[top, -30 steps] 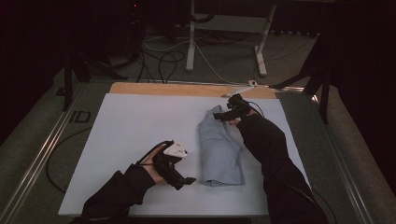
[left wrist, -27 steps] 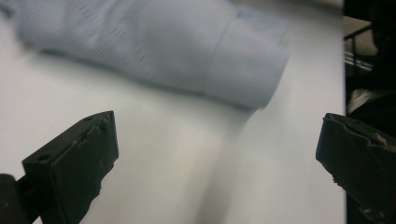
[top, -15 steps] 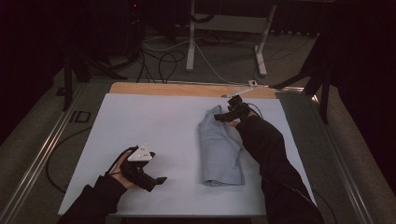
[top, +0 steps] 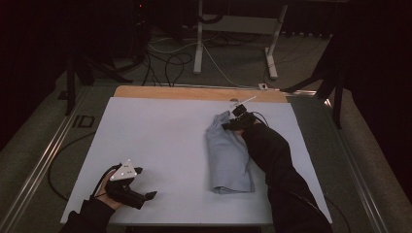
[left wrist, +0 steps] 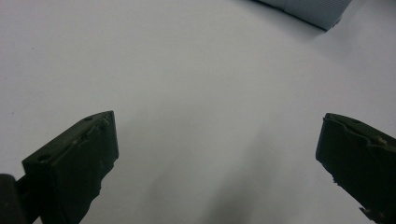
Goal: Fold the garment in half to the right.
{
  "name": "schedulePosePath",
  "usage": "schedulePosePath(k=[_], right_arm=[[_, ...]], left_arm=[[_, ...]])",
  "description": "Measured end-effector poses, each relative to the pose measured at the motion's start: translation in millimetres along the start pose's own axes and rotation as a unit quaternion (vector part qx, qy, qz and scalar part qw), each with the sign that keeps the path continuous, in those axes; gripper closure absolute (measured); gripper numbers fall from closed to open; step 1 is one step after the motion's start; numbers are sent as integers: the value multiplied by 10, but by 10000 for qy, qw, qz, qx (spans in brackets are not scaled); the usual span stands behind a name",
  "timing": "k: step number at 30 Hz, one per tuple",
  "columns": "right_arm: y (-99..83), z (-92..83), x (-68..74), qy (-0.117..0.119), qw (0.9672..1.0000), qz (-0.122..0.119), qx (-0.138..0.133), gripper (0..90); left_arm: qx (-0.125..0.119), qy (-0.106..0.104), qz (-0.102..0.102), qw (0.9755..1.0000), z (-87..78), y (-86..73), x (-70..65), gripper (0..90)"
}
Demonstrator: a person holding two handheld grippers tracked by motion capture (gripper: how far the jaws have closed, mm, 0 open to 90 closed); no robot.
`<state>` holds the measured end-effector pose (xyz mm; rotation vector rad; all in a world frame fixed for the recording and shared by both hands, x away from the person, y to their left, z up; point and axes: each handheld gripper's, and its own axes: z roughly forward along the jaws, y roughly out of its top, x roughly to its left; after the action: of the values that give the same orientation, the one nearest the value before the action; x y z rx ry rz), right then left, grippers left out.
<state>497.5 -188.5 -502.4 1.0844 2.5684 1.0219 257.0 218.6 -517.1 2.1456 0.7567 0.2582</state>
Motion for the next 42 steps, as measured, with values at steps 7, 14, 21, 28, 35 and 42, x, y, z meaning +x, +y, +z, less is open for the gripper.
schedulePosePath(k=[7,14,21,28,35,42], right_arm=[[148,-77,66,322,9985,-219,-395,853],[53,42,-99,146,9996,184,-182,852],[27,78,-156,-66,9998,175,12,850],[-29,168,-173,-421,9986,287,135,619],[1,108,-162,-543,9981,239,166,376],[75,-143,-33,-465,9986,163,-176,318]], left_arm=[[-105,-6,-9,9999,12,-3,8,6],[-167,-19,28,9999,14,-8,-9,5],[-219,-20,18,9998,10,-7,2,6],[-275,0,-14,9996,0,-8,8,6],[-292,21,7,9996,-12,-1,5,5],[-300,4,49,9995,-8,9,-13,6]])
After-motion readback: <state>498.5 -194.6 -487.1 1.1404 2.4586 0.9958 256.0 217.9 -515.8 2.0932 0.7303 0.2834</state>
